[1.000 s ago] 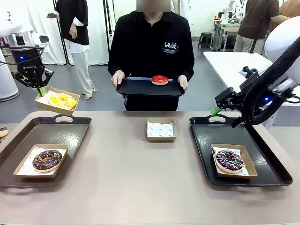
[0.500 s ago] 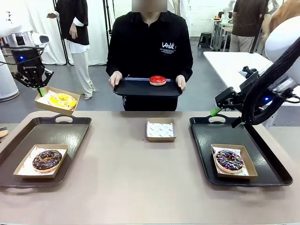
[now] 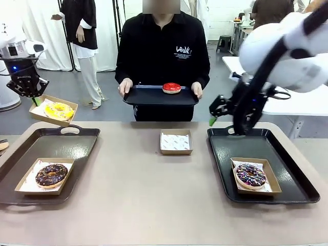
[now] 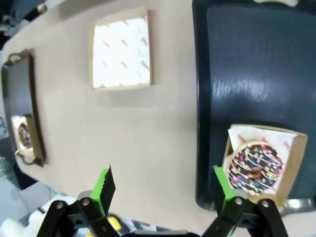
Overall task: Individually package the donuts and arrange them on the tray.
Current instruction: Place the picked Paper togo box on the Handle tray while simultaneously picking up another Paper togo box from the table with the other hand.
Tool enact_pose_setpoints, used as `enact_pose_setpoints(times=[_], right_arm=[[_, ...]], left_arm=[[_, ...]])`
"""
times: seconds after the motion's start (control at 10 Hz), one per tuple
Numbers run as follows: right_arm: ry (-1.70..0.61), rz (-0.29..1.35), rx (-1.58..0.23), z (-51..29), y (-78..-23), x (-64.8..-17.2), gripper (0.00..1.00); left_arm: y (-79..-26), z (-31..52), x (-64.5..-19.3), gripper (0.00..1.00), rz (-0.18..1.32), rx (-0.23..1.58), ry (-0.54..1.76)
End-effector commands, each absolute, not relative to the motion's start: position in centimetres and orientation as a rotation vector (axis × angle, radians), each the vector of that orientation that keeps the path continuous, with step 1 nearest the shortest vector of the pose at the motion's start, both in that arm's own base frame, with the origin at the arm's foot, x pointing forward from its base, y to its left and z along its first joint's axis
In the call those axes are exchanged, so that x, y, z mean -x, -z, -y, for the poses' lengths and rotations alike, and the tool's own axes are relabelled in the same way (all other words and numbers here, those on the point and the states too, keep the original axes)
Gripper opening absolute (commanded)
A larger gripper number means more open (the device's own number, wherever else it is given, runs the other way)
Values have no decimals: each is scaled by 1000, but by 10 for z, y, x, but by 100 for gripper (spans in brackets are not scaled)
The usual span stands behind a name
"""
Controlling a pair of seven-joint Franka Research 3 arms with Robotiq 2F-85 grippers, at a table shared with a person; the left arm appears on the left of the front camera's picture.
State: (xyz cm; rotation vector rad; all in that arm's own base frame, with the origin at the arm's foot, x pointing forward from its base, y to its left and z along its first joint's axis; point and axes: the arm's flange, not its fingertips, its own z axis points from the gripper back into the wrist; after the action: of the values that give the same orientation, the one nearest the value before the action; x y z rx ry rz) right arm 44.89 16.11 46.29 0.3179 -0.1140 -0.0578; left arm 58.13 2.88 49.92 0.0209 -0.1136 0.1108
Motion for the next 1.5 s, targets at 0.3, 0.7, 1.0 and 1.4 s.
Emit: enact_pose_setpoints(times=[0.3,0.7,1.0,1.4], right_arm=[[37,88,-133,-223,-431,-530,100],[2,102,-149,-244,-415,-541,100],[-14,71,-151,-239,-410,-537,100],[-66,109,-119,-246,-400,-542,100]], left_arm=[[-457,-36,-585,1,123,0,6],[-438,-34,-581,1,99,-11,6],[-440,-31,-584,1,87,-22,2],[-438,-30,-583,1,83,-22,3]])
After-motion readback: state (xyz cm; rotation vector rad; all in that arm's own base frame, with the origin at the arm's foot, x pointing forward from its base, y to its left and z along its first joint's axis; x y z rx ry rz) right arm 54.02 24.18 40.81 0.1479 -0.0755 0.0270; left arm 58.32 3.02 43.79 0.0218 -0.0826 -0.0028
